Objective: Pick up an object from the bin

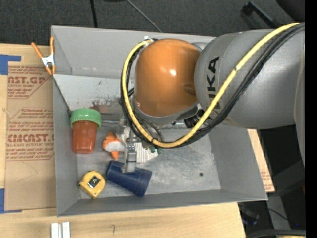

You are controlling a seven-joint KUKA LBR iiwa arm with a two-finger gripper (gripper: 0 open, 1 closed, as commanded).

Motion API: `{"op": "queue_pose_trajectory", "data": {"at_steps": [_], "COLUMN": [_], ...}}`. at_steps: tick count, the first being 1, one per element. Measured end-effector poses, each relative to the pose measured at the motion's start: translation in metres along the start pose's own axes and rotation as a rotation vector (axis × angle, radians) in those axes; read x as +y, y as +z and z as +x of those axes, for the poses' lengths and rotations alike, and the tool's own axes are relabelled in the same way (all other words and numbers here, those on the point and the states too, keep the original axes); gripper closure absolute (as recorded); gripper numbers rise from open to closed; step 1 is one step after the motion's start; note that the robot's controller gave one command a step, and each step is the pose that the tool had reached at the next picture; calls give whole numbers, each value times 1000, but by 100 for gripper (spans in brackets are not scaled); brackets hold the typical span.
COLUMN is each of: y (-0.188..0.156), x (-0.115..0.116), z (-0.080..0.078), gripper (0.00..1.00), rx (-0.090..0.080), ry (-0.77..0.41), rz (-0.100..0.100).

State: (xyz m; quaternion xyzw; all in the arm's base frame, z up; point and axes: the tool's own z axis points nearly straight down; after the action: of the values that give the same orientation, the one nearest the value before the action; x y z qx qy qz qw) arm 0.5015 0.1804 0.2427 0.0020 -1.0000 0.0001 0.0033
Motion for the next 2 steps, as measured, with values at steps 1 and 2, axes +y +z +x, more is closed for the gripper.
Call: {"op": "queue_pose_trajectory", "data": {"at_steps": [1, 2], "y": [-4, 43], "x": [-1, -13], "z": [-2, -15], "gripper": [0, 0], "rx": [-8, -15], "ry": [2, 10], "rz": [-2, -5]}}
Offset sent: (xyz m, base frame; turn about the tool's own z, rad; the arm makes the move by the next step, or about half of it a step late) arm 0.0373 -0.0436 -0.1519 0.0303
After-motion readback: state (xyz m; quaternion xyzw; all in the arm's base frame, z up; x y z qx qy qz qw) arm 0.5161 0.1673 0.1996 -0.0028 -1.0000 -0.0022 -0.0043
